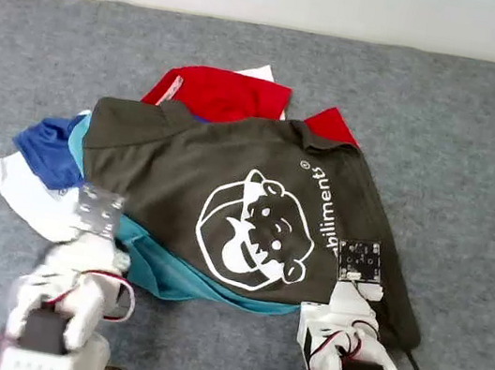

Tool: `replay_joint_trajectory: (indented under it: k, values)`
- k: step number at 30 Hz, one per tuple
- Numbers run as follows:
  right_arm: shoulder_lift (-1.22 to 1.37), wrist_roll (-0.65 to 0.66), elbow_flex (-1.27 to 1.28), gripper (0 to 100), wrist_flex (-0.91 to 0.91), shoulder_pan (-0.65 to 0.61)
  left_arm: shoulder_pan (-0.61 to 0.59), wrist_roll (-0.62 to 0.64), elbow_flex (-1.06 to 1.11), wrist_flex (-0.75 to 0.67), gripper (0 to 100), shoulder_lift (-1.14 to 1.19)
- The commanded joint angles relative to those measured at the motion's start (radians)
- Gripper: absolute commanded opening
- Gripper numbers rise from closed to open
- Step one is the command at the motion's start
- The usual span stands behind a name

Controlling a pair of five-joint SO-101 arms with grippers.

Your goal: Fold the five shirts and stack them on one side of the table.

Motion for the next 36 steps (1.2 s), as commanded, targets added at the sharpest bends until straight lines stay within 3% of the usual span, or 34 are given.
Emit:
replay_joint_trajectory:
  k: [1,13,18,22,29,36]
  values:
    - [-0.013,0.011,0.015,5.6,0.005,-0.004,-0.002,0.048,-0.108,0.028,3,0.15]
    - [-0.013,0.012,0.003,5.7,0.01,0.002,0.0,0.043,-0.18,0.034,3,0.16]
    - [-0.013,0.012,-0.21,5.8,-0.012,0.002,0.0,0.043,-0.225,0.034,3,0.167]
    - [-0.012,0.014,-0.353,5.8,-0.035,0.004,0.0,0.046,-0.297,0.034,3,0.278]
    - [-0.012,0.014,-0.377,5.8,-0.008,0.004,0.0,0.048,-0.473,0.029,3,0.523]
    - [-0.012,0.015,-0.454,5.8,-0.007,0.004,0.006,0.048,-0.561,0.026,3,0.595]
